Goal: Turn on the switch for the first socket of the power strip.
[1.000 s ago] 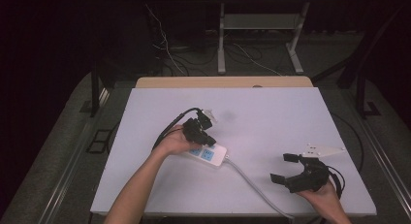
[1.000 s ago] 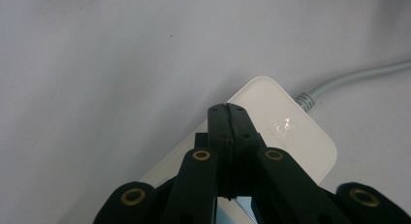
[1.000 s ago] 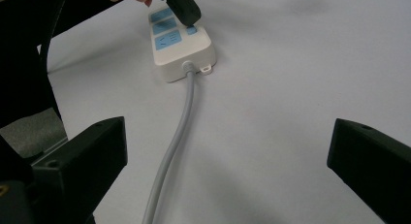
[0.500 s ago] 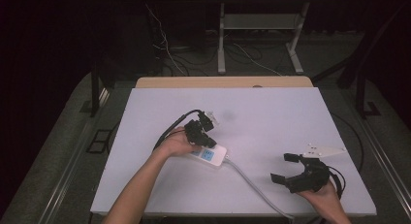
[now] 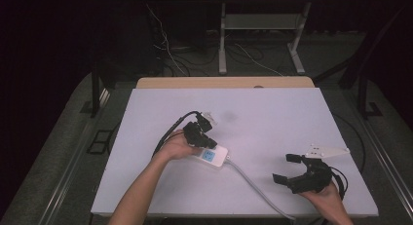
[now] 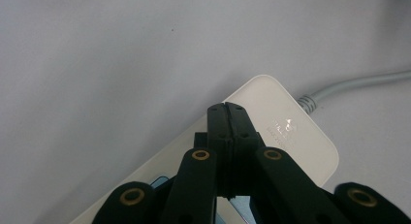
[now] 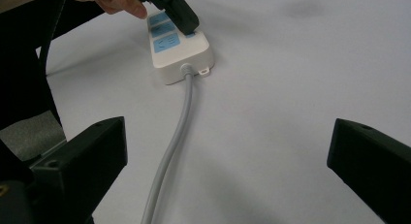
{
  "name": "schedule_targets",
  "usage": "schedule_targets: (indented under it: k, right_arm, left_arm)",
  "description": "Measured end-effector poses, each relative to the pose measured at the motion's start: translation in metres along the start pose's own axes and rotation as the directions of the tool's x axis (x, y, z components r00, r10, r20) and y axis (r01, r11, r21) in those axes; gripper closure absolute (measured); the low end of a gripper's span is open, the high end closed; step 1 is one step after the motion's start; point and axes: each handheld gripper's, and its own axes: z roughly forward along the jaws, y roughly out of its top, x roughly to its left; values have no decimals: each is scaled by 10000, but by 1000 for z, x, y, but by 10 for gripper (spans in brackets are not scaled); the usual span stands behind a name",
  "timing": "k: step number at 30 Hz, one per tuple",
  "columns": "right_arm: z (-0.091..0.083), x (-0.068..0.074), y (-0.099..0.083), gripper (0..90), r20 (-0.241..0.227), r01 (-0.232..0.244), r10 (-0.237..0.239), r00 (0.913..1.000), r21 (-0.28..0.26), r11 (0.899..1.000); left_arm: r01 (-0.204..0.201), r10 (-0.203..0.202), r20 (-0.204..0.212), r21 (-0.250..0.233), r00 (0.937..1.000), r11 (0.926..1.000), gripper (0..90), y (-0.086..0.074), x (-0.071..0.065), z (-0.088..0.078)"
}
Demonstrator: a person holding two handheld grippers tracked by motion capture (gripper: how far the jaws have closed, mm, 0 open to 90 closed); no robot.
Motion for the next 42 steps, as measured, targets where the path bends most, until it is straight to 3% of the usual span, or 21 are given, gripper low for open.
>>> schedule_targets:
  k: [7,13,16,27,42]
  right_arm:
    - [0,-1,0,4,12,-52,52,10000,-18,10000]
    - [-1,-1,0,3,11,-77,77,10000,-41,10000]
    - [-1,-1,0,3,22,-93,93,10000,-67,9999]
    - [-3,-4,-1,4,54,-125,126,9999,-99,9999]
    - [0,-2,-1,4,-19,-97,97,10000,-16,10000]
  left_arm:
    - [160,-160,17,-105,9999,9998,891,-2,0,0]
    - [-213,214,-451,27,9988,9998,890,1,-6,-2]
    - [-158,160,-480,42,9987,9999,890,-1,-5,-3]
    - [133,-162,-504,-566,9986,9983,886,-3,-1,-19]
    - [352,-451,-699,-1373,9965,9899,875,-6,-7,-47]
